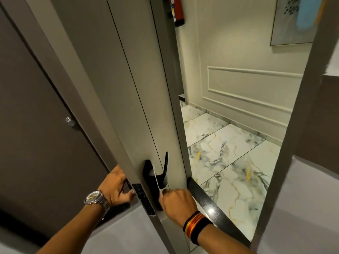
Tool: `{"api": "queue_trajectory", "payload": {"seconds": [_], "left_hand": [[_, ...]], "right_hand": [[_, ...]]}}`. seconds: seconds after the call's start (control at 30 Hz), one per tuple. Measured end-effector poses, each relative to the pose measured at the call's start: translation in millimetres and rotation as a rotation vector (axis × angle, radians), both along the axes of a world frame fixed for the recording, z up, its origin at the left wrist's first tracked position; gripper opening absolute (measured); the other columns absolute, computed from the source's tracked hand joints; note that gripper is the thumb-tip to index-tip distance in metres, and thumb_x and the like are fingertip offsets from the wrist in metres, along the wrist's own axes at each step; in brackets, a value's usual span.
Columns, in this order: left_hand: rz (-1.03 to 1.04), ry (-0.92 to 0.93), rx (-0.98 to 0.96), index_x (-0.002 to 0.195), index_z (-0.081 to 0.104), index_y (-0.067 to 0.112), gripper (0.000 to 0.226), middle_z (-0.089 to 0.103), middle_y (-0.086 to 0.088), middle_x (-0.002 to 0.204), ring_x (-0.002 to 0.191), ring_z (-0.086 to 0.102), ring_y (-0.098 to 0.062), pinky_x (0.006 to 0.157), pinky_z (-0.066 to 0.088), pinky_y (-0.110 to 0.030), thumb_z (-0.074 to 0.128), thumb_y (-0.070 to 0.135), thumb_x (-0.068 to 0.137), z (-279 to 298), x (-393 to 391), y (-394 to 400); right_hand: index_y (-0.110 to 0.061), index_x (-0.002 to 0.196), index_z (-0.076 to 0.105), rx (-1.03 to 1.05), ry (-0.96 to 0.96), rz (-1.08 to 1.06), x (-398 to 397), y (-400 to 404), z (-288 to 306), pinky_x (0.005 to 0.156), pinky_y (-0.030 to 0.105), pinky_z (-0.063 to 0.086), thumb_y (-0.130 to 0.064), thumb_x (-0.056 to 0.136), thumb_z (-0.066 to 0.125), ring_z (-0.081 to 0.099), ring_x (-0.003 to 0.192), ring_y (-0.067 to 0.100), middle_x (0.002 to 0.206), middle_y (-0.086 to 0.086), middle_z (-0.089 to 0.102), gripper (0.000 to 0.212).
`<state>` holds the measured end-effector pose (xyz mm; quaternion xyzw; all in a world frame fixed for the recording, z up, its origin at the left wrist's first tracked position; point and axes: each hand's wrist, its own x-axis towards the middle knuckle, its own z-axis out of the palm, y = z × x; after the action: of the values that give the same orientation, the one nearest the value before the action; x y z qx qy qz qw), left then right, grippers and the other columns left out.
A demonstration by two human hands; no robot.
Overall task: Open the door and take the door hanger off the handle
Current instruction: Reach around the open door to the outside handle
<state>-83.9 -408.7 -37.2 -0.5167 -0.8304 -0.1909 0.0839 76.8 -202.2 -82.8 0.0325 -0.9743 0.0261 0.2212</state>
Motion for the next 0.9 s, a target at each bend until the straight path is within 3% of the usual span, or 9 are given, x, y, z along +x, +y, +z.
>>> {"api": "queue_trajectory", "payload": {"seconds": [0.1,0.17,0.23,0.37,0.53,0.67,0.73,0.8,0.9], "left_hand": [[0.000,0.007,-0.042,0.117,0.058,0.046,0.041,0.059,0.006,0.123,0.111,0.058,-0.021,0.088,0.053,-0.045,0.044,0.069,0.085,-1,-6,-7],[0.011,0.001,-0.060,0.114,0.060,0.039,0.042,0.059,0.005,0.122,0.110,0.057,-0.022,0.088,0.053,-0.047,0.047,0.066,0.084,-1,-6,-6],[0.010,0.007,-0.055,0.116,0.061,0.036,0.043,0.058,0.004,0.125,0.113,0.056,-0.023,0.091,0.052,-0.048,0.051,0.061,0.081,-3,-5,-3],[-0.018,0.004,0.019,0.112,0.059,0.040,0.040,0.055,0.011,0.121,0.108,0.056,-0.020,0.087,0.052,-0.046,0.047,0.064,0.083,-1,3,6],[-0.081,0.036,0.135,0.122,0.050,0.057,0.036,0.039,0.036,0.132,0.120,0.043,0.004,0.101,0.036,-0.018,0.039,0.069,0.090,8,21,27],[-0.087,0.068,0.130,0.116,0.066,0.034,0.043,0.053,0.017,0.128,0.119,0.051,-0.014,0.101,0.041,-0.031,0.051,0.055,0.082,7,26,47],[-0.098,0.082,0.136,0.117,0.066,0.032,0.046,0.052,0.019,0.129,0.118,0.051,-0.018,0.101,0.041,-0.034,0.052,0.054,0.079,6,28,59],[-0.084,0.091,0.133,0.126,0.065,0.031,0.056,0.052,0.018,0.135,0.127,0.049,-0.020,0.106,0.040,-0.039,0.051,0.058,0.079,0,29,69],[-0.038,0.094,0.138,0.136,0.060,0.026,0.072,0.053,0.012,0.142,0.139,0.042,-0.021,0.116,0.034,-0.050,0.042,0.071,0.083,-12,33,84]], "right_hand": [[-0.019,0.057,0.064,-0.146,-0.021,0.023,1,11,-2,0.035,0.023,0.042,-0.034,0.093,0.066,0.056,0.036,0.016,0.046,-0.002,0.058,0.039],[-0.018,0.076,0.068,-0.300,-0.029,-0.054,-1,26,-7,0.050,0.034,0.054,-0.039,0.106,0.041,0.066,0.053,0.022,0.062,0.003,0.068,0.046],[-0.018,0.086,0.066,-0.409,0.000,-0.126,-8,45,-5,0.056,0.034,0.052,-0.042,0.109,0.031,0.067,0.062,0.023,0.072,0.002,0.070,0.049],[-0.018,0.088,0.065,-0.477,0.061,-0.207,-37,73,11,0.056,0.031,0.039,-0.040,0.108,0.035,0.066,0.069,0.027,0.080,0.002,0.070,0.042],[-0.017,0.120,0.070,-0.485,0.087,-0.299,-64,101,36,0.061,0.035,0.051,-0.026,0.097,0.053,0.071,0.078,0.037,0.090,0.011,0.075,0.030],[-0.016,0.086,0.062,-0.467,0.161,-0.416,-52,125,68,0.052,0.029,0.038,-0.023,0.089,0.059,0.068,0.063,0.037,0.071,0.009,0.071,0.009],[-0.018,0.072,0.047,-0.468,0.276,-0.495,-36,137,92,0.050,0.028,0.033,-0.020,0.088,0.061,0.064,0.054,0.037,0.061,0.008,0.066,0.021],[-0.019,0.070,0.040,-0.451,0.405,-0.521,-16,144,127,0.050,0.029,0.031,-0.019,0.088,0.060,0.062,0.052,0.038,0.058,0.008,0.064,0.027],[-0.014,0.068,0.049,-0.366,0.655,-0.558,27,146,195,0.052,0.030,0.032,-0.019,0.091,0.058,0.061,0.050,0.040,0.055,0.012,0.063,0.025]]}}
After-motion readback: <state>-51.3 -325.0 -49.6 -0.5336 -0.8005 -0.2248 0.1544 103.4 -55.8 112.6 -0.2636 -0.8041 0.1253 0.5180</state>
